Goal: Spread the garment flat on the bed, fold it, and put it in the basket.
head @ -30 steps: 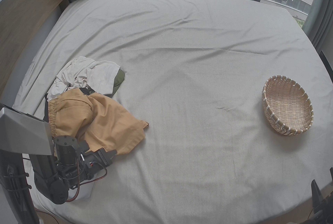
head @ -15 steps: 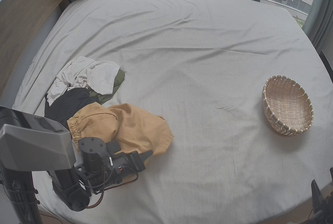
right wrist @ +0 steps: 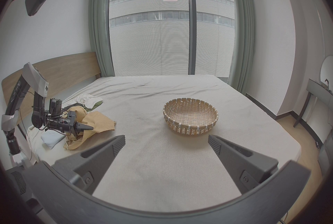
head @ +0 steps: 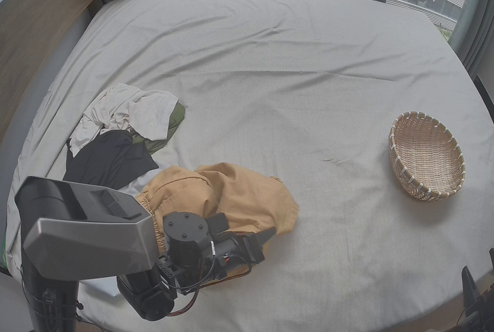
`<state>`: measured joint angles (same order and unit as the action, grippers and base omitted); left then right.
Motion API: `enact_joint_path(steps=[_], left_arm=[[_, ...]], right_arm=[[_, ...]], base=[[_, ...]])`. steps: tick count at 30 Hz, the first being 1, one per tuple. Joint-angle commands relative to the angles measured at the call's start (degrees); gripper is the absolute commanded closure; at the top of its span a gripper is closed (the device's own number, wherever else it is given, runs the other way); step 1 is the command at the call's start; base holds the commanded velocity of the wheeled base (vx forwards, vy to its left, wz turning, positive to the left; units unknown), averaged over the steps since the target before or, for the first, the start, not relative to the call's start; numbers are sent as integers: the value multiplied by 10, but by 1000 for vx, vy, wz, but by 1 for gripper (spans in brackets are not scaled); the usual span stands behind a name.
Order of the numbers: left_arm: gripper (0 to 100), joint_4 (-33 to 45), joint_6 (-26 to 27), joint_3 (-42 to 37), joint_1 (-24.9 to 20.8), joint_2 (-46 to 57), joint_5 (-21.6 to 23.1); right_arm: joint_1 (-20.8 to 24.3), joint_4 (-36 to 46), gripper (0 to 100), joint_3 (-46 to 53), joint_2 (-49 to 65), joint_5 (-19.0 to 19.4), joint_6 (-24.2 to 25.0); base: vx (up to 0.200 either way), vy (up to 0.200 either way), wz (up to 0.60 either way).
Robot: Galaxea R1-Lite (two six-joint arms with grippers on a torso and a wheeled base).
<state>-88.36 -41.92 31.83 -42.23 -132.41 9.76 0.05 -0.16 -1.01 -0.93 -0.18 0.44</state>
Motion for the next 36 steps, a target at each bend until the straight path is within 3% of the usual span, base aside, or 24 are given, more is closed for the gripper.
enact_joint_path(steps=[1,13,23,24,32,36], left_arm=[[100,-1,0,10,-15,-10,4],[100,7,0,56,-58,-31,5],[100,9,7,56,-59,-46,10],[0,10,8,55,-59,-46,17],[0,7,9,40,-71,-41,0],[0,2,10,-26,-73,-20,-21]], right_arm=[[0,0,0,10,4,0,0],[0,0,0,10,4,0,0],[1,0,0,10,4,0,0],[1,0,0,10,4,0,0],[1,0,0,10,4,0,0],[1,0,0,10,4,0,0]], base=[[0,0,0],[0,0,0],[0,0,0],[0,0,0],[0,0,0],[0,0,0]])
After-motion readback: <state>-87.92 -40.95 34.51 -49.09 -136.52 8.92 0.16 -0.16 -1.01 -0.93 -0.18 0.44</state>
